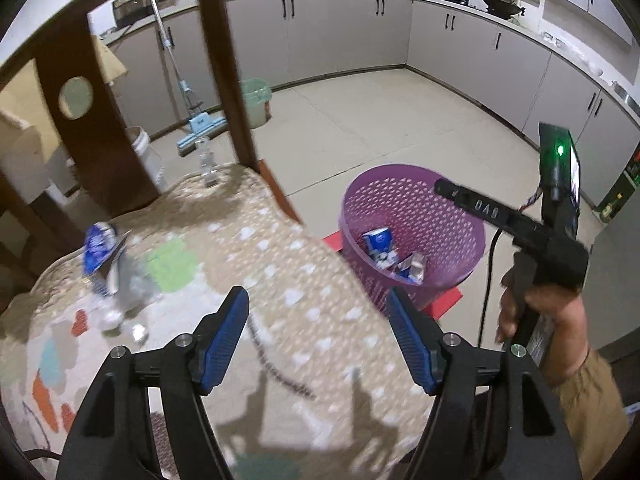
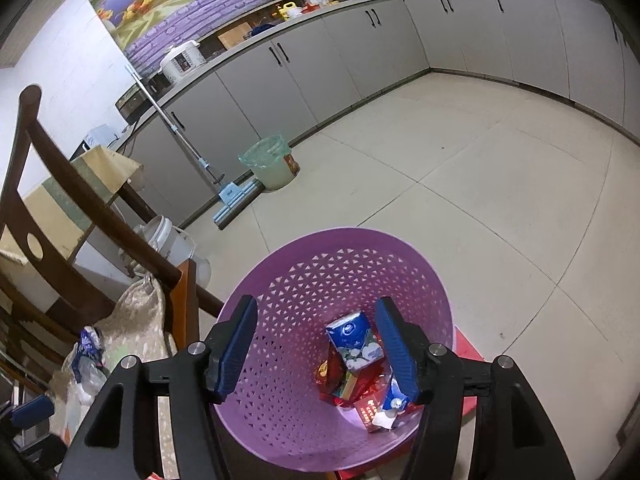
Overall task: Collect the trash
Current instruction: 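Return both open tools to the remaining trash on the mat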
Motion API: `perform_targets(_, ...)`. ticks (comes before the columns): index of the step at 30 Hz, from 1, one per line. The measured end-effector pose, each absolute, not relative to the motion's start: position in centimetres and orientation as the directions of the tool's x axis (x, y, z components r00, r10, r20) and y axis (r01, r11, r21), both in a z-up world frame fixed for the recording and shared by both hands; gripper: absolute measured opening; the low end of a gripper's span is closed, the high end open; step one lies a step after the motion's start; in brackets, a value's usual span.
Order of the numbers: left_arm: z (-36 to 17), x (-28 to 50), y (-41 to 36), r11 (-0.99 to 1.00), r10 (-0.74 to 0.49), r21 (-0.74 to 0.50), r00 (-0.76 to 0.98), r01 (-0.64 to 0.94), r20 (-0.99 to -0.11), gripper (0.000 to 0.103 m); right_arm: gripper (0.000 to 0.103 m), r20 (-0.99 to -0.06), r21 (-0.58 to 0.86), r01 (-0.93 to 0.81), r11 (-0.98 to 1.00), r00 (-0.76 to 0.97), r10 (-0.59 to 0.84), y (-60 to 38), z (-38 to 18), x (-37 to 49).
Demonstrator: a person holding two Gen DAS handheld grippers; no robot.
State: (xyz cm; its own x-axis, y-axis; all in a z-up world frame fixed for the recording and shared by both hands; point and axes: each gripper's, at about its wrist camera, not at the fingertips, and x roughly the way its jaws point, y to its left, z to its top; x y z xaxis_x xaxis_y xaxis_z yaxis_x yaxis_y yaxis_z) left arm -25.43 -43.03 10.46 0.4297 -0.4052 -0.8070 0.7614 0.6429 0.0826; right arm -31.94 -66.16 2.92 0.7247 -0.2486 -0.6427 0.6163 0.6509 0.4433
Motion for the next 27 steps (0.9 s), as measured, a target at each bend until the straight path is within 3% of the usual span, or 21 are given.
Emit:
perform_targets(7,9.8,-24.4,-37.0,0.717,-0.307,0.157,0.51,0.679,-0.803,0.072,0.069,-0.627,0.425,0.603,0.676,0.734,-0.261,-64.0,3.9,-31.6)
perform_targets(27,8.1,-14.1,-22.7,0.951,-0.094,0.094,0.566,0.293,-0.819,0.072,0.071,-0.62,0.364,0.446,0.817,0.771,-0.145,-56.0,5.0,-26.3)
